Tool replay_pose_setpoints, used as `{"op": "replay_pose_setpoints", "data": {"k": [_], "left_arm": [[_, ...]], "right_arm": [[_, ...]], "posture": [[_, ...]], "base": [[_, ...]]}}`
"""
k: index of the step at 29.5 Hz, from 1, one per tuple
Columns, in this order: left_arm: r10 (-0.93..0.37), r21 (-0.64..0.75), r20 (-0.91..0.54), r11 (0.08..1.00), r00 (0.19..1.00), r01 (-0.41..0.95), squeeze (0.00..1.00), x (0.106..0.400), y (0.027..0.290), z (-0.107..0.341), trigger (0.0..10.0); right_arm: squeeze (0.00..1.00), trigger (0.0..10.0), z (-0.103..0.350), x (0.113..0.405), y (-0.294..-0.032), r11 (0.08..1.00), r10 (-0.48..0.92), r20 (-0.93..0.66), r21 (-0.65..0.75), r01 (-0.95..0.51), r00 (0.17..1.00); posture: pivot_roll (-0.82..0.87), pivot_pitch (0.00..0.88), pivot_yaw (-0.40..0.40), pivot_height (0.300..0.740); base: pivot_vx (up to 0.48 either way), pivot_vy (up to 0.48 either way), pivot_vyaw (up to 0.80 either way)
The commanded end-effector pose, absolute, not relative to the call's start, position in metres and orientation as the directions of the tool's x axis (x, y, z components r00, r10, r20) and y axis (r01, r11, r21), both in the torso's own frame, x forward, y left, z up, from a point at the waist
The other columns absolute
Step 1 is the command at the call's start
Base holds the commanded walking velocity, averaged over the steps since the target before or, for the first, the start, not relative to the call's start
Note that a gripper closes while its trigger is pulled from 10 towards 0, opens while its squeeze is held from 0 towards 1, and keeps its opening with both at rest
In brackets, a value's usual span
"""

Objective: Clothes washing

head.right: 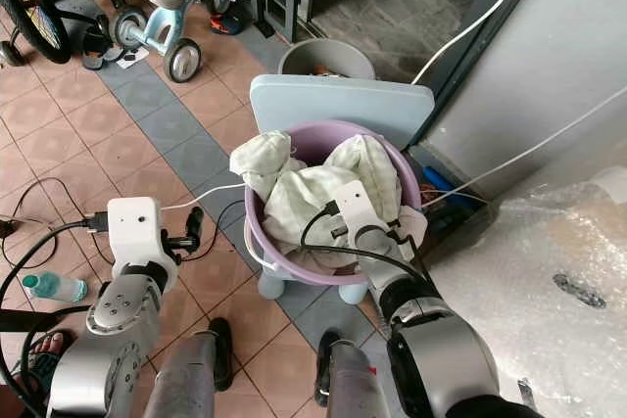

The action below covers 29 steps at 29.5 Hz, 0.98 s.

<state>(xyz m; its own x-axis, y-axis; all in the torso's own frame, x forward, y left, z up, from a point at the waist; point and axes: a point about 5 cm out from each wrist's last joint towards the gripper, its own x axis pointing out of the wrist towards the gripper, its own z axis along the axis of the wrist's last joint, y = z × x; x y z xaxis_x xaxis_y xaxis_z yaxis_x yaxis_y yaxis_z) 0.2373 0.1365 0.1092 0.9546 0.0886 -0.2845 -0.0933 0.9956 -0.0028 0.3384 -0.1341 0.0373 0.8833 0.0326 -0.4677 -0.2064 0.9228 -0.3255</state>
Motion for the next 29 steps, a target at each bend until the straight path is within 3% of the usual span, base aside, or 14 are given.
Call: {"op": "replay_pose_setpoints", "data": {"k": [1, 7, 10, 13, 21, 22, 24, 26, 27, 28, 29], "left_arm": [[0.080, -0.025, -0.300, 0.995, 0.951, -0.092, 0.00, 0.239, 0.131, 0.105, 10.0], [0.057, -0.011, -0.261, 0.998, 0.964, -0.062, 0.00, 0.255, 0.128, 0.109, 10.0], [0.079, 0.060, -0.252, 0.996, 0.965, -0.066, 0.00, 0.259, 0.133, 0.103, 10.0], [0.104, 0.035, -0.292, 0.995, 0.951, -0.098, 0.00, 0.266, 0.140, 0.092, 10.0], [0.000, 0.044, -0.221, 0.999, 0.975, 0.010, 0.00, 0.288, 0.124, 0.100, 10.0], [-0.018, 0.046, -0.203, 0.999, 0.979, 0.028, 0.00, 0.291, 0.122, 0.101, 10.0], [-0.022, 0.048, -0.192, 0.998, 0.981, 0.032, 0.00, 0.293, 0.122, 0.102, 10.0], [-0.023, 0.041, -0.190, 0.999, 0.982, 0.031, 0.00, 0.294, 0.122, 0.101, 10.0], [-0.025, 0.038, -0.190, 0.999, 0.981, 0.033, 0.00, 0.295, 0.123, 0.098, 10.0], [-0.025, 0.038, -0.190, 0.999, 0.981, 0.033, 0.00, 0.295, 0.123, 0.098, 10.0], [-0.011, 0.036, -0.199, 0.999, 0.980, 0.018, 0.00, 0.294, 0.125, 0.094, 10.0]], "right_arm": [[0.00, 0.0, 0.036, 0.338, -0.134, 0.934, 0.039, -0.478, -0.294, -0.202, 0.877], [0.00, 0.0, 0.044, 0.344, -0.138, 0.961, 0.036, -0.459, -0.227, -0.156, 0.888], [0.00, 0.0, 0.053, 0.350, -0.136, 0.978, 0.058, -0.409, -0.158, -0.133, 0.911], [0.00, 0.0, 0.072, 0.361, -0.132, 0.984, 0.087, -0.324, -0.120, -0.132, 0.942], [0.00, 0.0, 0.110, 0.373, -0.130, 0.973, 0.229, -0.109, 0.004, -0.230, 0.967], [0.00, 0.4, 0.114, 0.367, -0.130, 0.952, 0.303, -0.046, -0.036, -0.305, 0.952], [0.00, 4.5, 0.117, 0.357, -0.136, 0.942, 0.331, -0.003, -0.051, -0.330, 0.944], [0.00, 4.8, 0.120, 0.348, -0.142, 0.942, 0.334, 0.025, -0.045, -0.333, 0.942], [0.00, 6.9, 0.123, 0.337, -0.148, 0.946, 0.324, 0.047, -0.033, -0.322, 0.945], [0.00, 6.9, 0.123, 0.337, -0.148, 0.946, 0.324, 0.047, -0.033, -0.322, 0.945], [0.00, 10.0, 0.127, 0.326, -0.150, 0.952, 0.305, 0.086, -0.036, -0.303, 0.948]], "posture": [[0.16, 0.233, -0.070, 0.740], [0.15, 0.195, -0.056, 0.740], [0.14, 0.163, -0.043, 0.740], [0.10, 0.126, -0.023, 0.740], [0.04, 0.026, 0.048, 0.740], [0.02, 0.008, 0.058, 0.740], [0.01, 0.000, 0.059, 0.740], [0.01, 0.000, 0.055, 0.740], [0.00, 0.000, 0.056, 0.740], [0.00, 0.000, 0.056, 0.740], [0.00, 0.000, 0.054, 0.740]], "base": [[0.000, 0.000, 0.00], [0.000, 0.000, 0.00], [0.000, 0.000, 0.00], [0.000, 0.000, 0.00], [0.000, 0.000, 0.00], [0.000, 0.000, 0.00], [0.000, 0.000, 0.00], [0.000, 0.000, 0.00], [0.000, 0.000, 0.00], [0.000, 0.000, 0.00], [-0.281, 0.000, 0.00]]}}
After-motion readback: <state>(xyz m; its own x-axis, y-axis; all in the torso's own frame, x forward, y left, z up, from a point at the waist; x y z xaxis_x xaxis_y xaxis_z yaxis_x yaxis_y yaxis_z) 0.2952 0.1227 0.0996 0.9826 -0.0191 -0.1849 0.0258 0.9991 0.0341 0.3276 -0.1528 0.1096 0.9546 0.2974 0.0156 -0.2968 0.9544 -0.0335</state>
